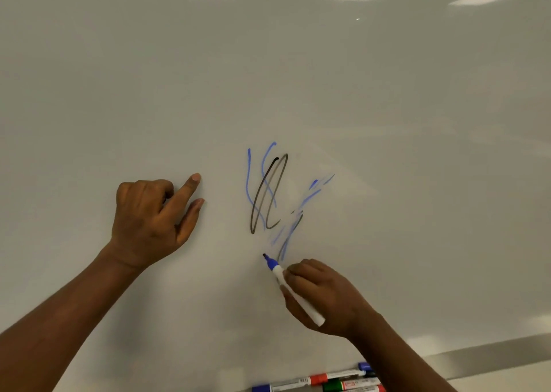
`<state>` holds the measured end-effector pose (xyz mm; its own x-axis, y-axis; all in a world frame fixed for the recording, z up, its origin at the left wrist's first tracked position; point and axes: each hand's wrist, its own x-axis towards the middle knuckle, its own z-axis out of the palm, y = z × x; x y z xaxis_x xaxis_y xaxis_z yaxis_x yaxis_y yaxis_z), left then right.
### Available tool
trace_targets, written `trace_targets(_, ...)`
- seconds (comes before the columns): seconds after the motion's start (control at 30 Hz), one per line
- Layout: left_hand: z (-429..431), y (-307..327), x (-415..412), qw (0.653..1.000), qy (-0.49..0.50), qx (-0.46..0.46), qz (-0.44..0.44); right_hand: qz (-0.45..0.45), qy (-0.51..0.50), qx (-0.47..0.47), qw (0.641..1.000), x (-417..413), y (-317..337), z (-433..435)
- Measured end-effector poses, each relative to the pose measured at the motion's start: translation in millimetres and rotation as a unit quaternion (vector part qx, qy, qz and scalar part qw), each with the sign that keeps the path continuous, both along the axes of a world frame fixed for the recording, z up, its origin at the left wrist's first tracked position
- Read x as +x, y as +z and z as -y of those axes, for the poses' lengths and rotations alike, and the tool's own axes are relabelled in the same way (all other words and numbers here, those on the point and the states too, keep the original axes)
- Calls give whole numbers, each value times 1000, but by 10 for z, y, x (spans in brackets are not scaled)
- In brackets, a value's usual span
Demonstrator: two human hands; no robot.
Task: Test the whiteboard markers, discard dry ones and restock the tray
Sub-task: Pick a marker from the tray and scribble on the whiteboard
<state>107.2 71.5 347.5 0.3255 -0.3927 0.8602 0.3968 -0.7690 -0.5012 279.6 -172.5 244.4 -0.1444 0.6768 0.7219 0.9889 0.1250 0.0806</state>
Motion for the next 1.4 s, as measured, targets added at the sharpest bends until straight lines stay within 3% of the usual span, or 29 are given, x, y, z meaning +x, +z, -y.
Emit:
trace_targets(0.13,25,-16,-15,999,13,-36,0,-165,-37,144,975,-43,74,145)
trace_targets(0.23,233,-171,-59,976,-22,-215,-10,-320,-121,221,913,-220,14,276)
trace_targets(0.3,454,-353,-140,917,-116,-379,-49,-418,-140,218,871,-352,-81,370)
trace_targets(0.37,624,-589,-252,846,-200,-481,-112,-454,-116,165,868,-482,-206,448)
trace_targets(0.47,780,-981,-418,774,-216,-558,-207,-499,-61,68,862,-711,-362,529)
trace_targets(0.57,864,-1266,-552,723,-195,-620,-235,-576,-4,11,817,-928,-437,555)
trace_targets(0.83,982,-1449,-749,722,-159,-626,-247,-619,40,-66,781,-1239,-390,493)
trace_targets(1.0,1010,-1439,-817,709,-161,-630,-272,-593,11,-74,802,-1274,-394,487)
trace_targets(1.17,1015,-1491,-901,687,-163,-638,-308,-594,6,-88,800,-1337,-389,483)
trace_targets(1.4,904,-1521,-1059,653,-184,-681,-275,-595,15,-58,802,-1381,-349,425)
